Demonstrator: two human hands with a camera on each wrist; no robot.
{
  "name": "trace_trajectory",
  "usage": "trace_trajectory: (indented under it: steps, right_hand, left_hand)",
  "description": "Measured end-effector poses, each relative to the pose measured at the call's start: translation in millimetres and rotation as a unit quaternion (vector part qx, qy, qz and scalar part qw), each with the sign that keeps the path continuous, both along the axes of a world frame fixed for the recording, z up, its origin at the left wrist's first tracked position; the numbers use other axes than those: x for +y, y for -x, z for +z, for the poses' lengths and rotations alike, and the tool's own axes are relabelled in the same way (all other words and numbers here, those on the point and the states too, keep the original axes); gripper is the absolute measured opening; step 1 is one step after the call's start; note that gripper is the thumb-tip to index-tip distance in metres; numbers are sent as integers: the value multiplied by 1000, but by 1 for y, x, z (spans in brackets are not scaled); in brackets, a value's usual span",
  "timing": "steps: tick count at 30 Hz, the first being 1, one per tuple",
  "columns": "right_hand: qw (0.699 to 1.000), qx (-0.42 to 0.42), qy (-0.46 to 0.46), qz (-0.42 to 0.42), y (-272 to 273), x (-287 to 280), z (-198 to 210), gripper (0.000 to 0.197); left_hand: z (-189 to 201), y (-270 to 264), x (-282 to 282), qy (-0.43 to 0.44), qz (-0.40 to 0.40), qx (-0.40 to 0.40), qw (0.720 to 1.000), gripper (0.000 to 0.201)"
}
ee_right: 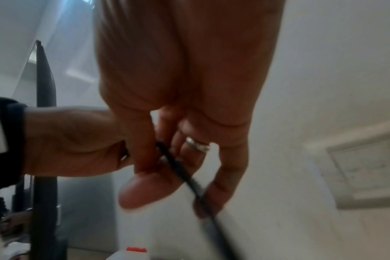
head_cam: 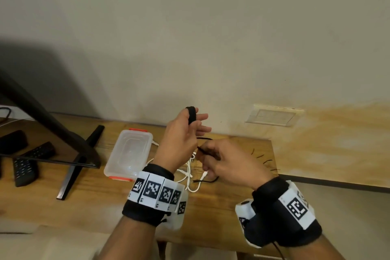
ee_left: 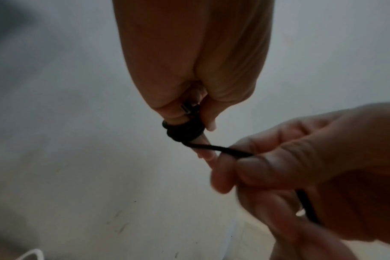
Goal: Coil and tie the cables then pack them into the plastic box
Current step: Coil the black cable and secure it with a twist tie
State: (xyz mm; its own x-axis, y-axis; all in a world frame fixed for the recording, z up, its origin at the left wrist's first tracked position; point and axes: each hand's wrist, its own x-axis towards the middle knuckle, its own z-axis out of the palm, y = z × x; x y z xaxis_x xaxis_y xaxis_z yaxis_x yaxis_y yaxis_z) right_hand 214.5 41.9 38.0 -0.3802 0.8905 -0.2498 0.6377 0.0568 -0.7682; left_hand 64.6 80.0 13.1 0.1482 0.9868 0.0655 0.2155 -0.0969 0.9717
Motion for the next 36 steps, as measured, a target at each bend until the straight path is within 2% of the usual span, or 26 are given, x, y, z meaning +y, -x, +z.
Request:
trace_trajectory:
  steps: [2, 4, 6, 9, 13, 15, 19, 22, 26, 28, 31, 33, 36]
  right_hand:
    - [998, -31, -50, 18, -9, 2, 0, 16]
    - [987, -48, -153, 10, -18, 6, -3, 14]
    - [958, -80, -274, 10, -27, 11, -4, 15]
    - [909, -128, -396, 11, -32, 15, -2, 20]
    - [854, -152, -497, -12, -29, 18, 1, 11]
    - [845, -158, -509, -40, -31, 23, -5, 9]
    - [870, -100, -472, -99, -32, 28, -14, 27]
    - [897, -14, -417, -145, -26, 29, -17, 26]
    - [936, 121, -253, -212, -19, 32, -17, 18]
    - [938, 191, -170, -234, -15, 34, -15, 16]
    - [922, 275, -95, -256, -9, 34, -14, 16]
    - [919, 291, -71, -255, -6, 33, -14, 19]
    - [933, 269, -53, -234, -6, 33, -13, 24]
  left_hand:
    - [-2, 3, 1, -25, -11, 70, 997, 24]
    - [-2, 4, 1, -33, -28, 107, 993, 22]
    - [1, 4, 0, 5, -35, 75, 997, 20]
    - [5, 5, 1, 45, -30, 19, 998, 21]
    - [7, 1, -4, 53, -99, 9, 994, 20]
    - [8, -1, -5, 56, -135, -22, 989, 22]
    - [12, -1, -4, 44, -162, -63, 984, 22]
    - [8, 2, -2, 45, -158, -56, 985, 19]
    - [4, 5, 0, 42, -146, -51, 987, 13]
    - [5, 3, -1, 46, -138, -66, 987, 14]
    - [8, 0, -3, 81, -107, -123, 983, 20]
    - [10, -2, -3, 100, -92, -157, 978, 24]
    - [9, -3, -1, 117, -76, -184, 973, 27]
